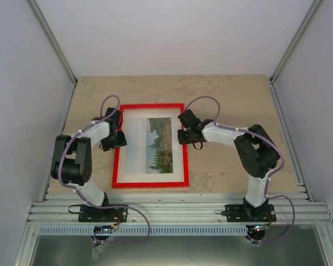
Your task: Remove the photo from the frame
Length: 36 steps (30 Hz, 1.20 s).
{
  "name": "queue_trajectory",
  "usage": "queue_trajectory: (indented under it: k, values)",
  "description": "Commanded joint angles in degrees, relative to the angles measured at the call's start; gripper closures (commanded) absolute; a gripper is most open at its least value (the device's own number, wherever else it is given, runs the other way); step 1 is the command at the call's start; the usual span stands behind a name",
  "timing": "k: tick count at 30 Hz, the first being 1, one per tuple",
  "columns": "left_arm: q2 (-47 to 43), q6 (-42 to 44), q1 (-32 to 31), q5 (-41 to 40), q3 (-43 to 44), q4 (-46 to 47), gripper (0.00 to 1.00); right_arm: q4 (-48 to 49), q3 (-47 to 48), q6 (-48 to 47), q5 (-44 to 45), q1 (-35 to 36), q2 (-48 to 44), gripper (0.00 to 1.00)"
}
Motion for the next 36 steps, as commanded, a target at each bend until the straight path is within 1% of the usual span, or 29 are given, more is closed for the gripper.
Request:
queue_trajectory:
  k: [1, 7, 11, 16, 26, 32, 36]
  values:
    - [1.96, 0.43, 0.1, -0.44, -0.1, -1.47, 0.36, 0.46, -0.11, -0.79, -1.89, 0.09, -3.81, 0.75]
    - [1.62, 0.35, 0.11, -0.62, -0.14, -1.38, 0.41, 0.46, 0.07, -0.39, -2.28, -0.04, -4.76, 0.76]
    - [1.66, 0.23, 0.05, -0.82, -0.1, -1.47, 0.42, 0.44, 0.06, -0.11, -3.85, -0.05, -5.36, 0.76]
    - [1.17, -0.04, 0.1, -1.53, 0.05, -1.64, 0.39, 0.63, -0.06, 0.16, -4.51, -0.23, -5.78, 0.77]
    - [-3.04, -1.34, 0.04, -2.14, 1.12, -3.2, 0.39, -0.03, 0.21, 0.56, -4.12, -0.22, -5.44, 0.77]
    - [-6.54, -2.03, 0.1, -0.74, 1.63, -4.63, 0.33, -0.26, 0.32, 1.29, -2.9, -0.22, -5.42, 0.77]
    - [-7.8, -2.31, 0.09, 0.78, 0.99, -5.07, 0.32, 0.03, 0.25, 2.12, -1.62, -0.22, -5.39, 0.8]
